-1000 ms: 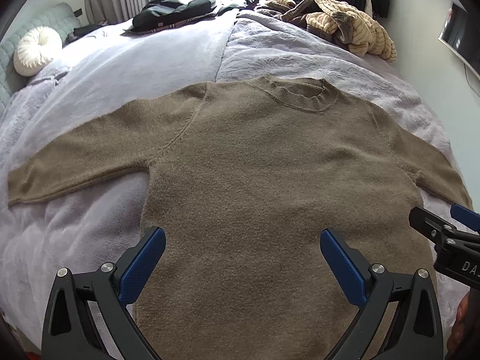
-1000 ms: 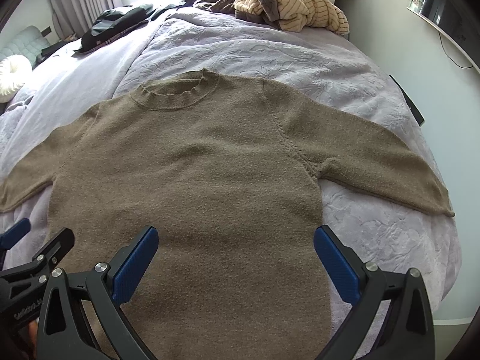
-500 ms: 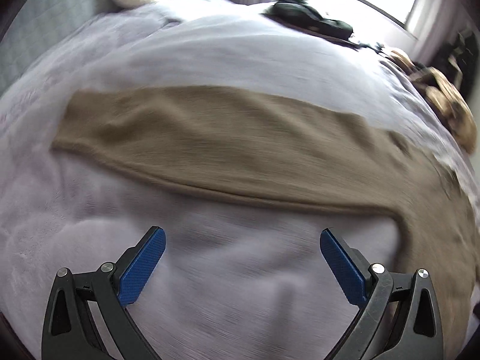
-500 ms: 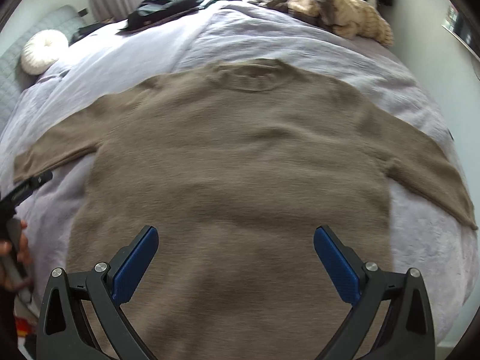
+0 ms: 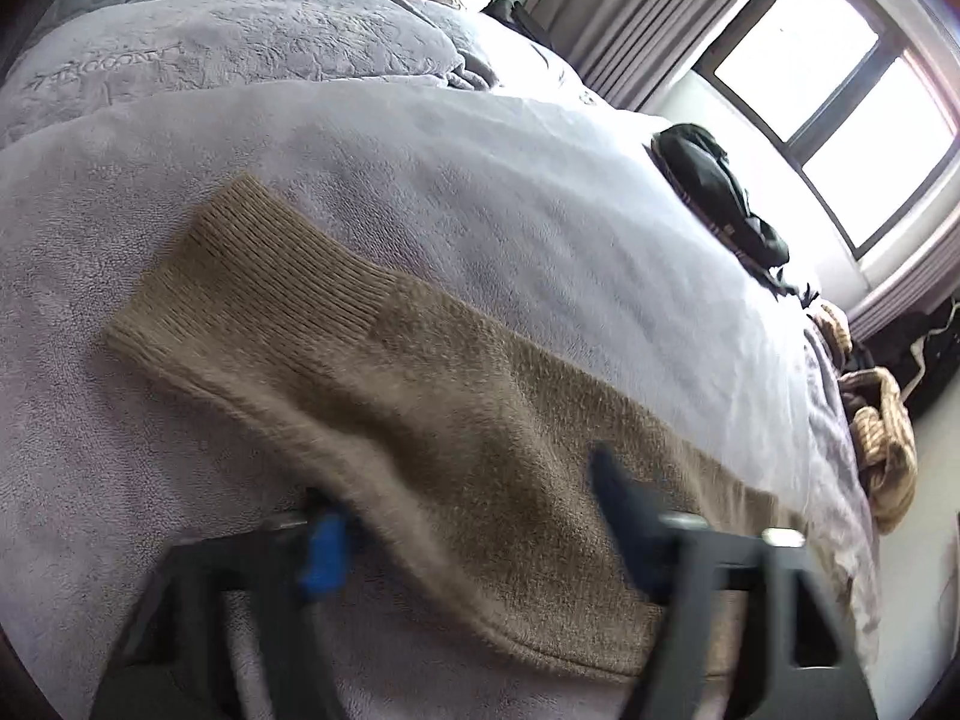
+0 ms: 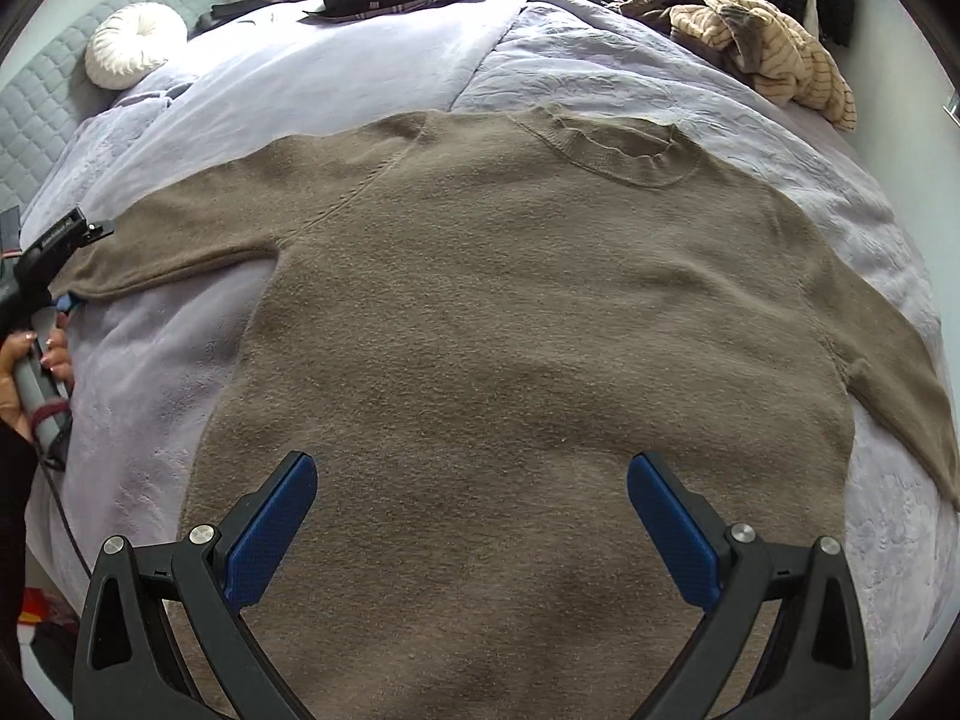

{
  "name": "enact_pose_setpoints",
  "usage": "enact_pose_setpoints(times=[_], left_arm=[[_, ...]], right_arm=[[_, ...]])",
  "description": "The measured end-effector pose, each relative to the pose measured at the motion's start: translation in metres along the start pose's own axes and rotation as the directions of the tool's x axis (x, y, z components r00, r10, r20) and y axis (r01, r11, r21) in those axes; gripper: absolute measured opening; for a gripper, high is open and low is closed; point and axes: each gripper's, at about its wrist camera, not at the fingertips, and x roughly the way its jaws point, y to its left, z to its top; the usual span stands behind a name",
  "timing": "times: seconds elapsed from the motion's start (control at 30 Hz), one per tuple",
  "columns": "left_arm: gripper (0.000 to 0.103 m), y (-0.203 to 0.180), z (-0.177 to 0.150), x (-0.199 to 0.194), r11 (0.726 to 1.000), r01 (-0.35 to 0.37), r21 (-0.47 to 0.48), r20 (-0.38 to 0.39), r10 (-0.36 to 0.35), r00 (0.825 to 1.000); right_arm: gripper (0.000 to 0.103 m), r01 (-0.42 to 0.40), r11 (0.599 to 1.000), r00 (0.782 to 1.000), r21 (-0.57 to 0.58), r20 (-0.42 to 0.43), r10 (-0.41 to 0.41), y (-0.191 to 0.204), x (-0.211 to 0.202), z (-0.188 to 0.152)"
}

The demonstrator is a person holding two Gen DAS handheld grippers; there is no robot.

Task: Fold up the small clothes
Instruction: 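Grasp the sweater sleeve nearest the left tool with the left tool, then fold the grasped sleeve across the sweater body and open the left tool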

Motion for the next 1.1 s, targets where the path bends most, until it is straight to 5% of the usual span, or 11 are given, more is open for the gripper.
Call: enact_pose_setpoints(times=[0.03, 0.27, 0.43, 0.6, 0.77, 0.97, 1.03, 1.1], left_arm=[[0.011, -0.008, 0.003, 0.004, 1.000, 0.023, -0.011, -0.011, -0.024, 1.000], [0.009, -0.074, -0.002, -0.035, 0.968, 0.197, 0.158, 0.031, -0.204, 0.978], [0.009, -0.178, -0.020, -0.068, 0.884, 0.341, 0.322, 0.005, -0.361, 0.933], [0.009, -0.308, -0.083, -0.075, 0.762, 0.462, 0.454, -0.117, -0.464, 0.878], [0.009, -0.403, -0.170, -0.040, 0.672, 0.498, 0.548, -0.282, -0.412, 0.867], [0.009, -0.438, -0.266, 0.018, 0.582, 0.432, 0.689, -0.380, -0.217, 0.899], [0.023, -0.437, -0.286, 0.030, 0.559, 0.411, 0.720, -0.403, -0.145, 0.903], [0.066, -0.426, -0.289, 0.025, 0.560, 0.401, 0.725, -0.391, -0.146, 0.909]], right_arm=[[0.103, -0.005, 1.000, 1.000, 0.001, 0.001, 0.005, -0.001, -0.001, 0.000], [0.103, -0.085, 0.995, 0.995, 0.044, 0.048, 0.082, -0.015, -0.005, 0.001], [0.103, -0.115, 0.989, 0.990, 0.097, 0.096, 0.105, -0.041, -0.014, -0.002], [0.103, -0.121, 0.973, 0.987, 0.196, 0.132, 0.096, -0.095, -0.022, -0.010], [0.103, -0.111, 0.944, 0.988, 0.311, 0.140, 0.070, -0.158, -0.022, -0.021], [0.103, -0.106, 0.895, 0.993, 0.433, 0.097, 0.071, -0.220, -0.001, -0.038], [0.103, -0.118, 0.880, 0.992, 0.461, 0.091, 0.086, -0.233, 0.008, -0.040], [0.103, -0.131, 0.872, 0.991, 0.472, 0.096, 0.096, -0.240, 0.015, -0.039]])
